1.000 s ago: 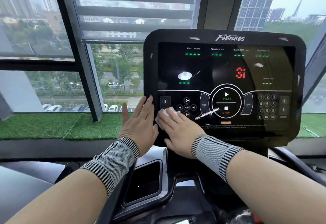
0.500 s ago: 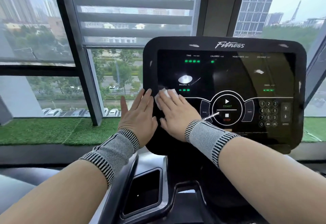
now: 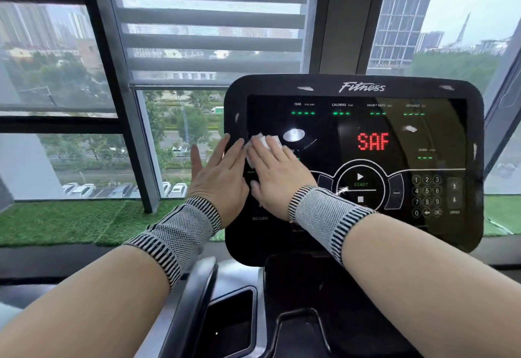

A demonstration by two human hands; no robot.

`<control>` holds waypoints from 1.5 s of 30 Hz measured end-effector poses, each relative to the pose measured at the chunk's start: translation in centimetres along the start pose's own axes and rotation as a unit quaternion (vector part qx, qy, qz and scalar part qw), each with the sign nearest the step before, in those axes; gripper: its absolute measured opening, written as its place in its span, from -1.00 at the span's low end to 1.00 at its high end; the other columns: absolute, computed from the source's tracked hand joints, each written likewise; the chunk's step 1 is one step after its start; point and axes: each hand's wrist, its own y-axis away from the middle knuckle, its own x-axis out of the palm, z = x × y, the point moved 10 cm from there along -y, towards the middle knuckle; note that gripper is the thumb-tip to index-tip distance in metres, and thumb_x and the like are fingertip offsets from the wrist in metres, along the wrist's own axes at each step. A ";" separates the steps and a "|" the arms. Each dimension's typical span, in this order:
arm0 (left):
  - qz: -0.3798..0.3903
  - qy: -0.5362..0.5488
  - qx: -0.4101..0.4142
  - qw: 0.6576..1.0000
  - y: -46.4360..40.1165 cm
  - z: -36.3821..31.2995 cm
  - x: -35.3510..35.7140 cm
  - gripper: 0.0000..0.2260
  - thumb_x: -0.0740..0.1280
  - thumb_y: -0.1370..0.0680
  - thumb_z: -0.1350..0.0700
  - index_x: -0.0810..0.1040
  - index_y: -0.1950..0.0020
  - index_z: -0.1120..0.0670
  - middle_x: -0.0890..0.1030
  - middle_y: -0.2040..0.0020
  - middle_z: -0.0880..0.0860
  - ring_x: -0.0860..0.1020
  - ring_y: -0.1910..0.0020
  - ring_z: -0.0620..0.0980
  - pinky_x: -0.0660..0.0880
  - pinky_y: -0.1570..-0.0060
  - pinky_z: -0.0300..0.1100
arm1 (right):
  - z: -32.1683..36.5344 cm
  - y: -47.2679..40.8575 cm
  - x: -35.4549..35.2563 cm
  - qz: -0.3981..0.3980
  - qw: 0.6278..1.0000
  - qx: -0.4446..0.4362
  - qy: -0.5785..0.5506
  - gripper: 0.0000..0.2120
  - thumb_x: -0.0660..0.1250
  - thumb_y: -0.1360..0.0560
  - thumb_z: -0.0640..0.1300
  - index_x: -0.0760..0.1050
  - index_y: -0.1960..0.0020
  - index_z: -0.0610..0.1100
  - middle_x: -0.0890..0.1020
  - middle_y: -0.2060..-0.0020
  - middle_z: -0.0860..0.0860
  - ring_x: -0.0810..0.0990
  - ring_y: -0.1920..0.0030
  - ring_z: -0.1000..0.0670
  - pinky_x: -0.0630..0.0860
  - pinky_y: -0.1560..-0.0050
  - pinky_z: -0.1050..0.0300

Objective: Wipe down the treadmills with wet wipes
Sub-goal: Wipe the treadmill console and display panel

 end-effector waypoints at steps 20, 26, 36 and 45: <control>-0.030 -0.002 0.018 0.999 -0.8 -0.1 -0.4 -0.44 0.03 -0.59 -0.01 0.03 -0.57 0.07 -0.01 -0.58 -0.09 -0.24 -0.54 -0.05 -0.36 -0.40 0.27 | -1.7 -2.7 -2.1 -0.026 1.000 -0.010 0.015 -0.26 -0.23 -0.41 0.09 0.02 -0.53 -0.18 0.10 -0.51 -0.09 0.06 -0.48 -0.17 0.15 -0.45 -0.10; -0.030 -0.014 0.034 0.999 -1.8 -0.5 -0.6 -0.38 -0.11 -0.50 -0.06 0.08 -0.57 0.05 0.10 -0.56 -0.08 -0.22 -0.52 -0.04 -0.30 -0.40 0.32 | -3.2 -5.8 -4.5 -0.024 0.998 0.033 -0.052 -0.40 -0.03 -0.57 0.03 -0.11 -0.55 -0.11 -0.06 -0.55 -0.01 -0.12 -0.53 -0.09 -0.03 -0.51 -0.04; -0.004 -0.022 0.037 0.999 -1.6 -0.9 -0.2 -0.42 -0.11 -0.56 -0.07 -0.09 -0.58 -0.01 -0.09 -0.58 -0.14 -0.31 -0.52 -0.04 -0.40 -0.36 0.30 | -4.8 -4.8 -4.1 -0.056 0.970 0.176 -0.157 -0.41 0.00 -0.57 0.06 -0.05 -0.52 -0.13 -0.06 -0.53 -0.06 -0.09 -0.51 -0.15 0.02 -0.49 -0.10; 0.008 -0.027 0.037 0.999 -1.6 -1.1 -0.2 -0.44 0.00 -0.61 -0.03 -0.10 -0.58 0.00 -0.07 -0.58 -0.14 -0.29 -0.53 -0.03 -0.31 -0.39 0.33 | -5.5 -4.2 -3.8 -0.075 0.966 0.196 -0.150 -0.38 0.01 -0.58 0.09 -0.11 -0.53 -0.12 -0.09 -0.53 -0.07 -0.12 -0.51 -0.16 -0.01 -0.50 -0.09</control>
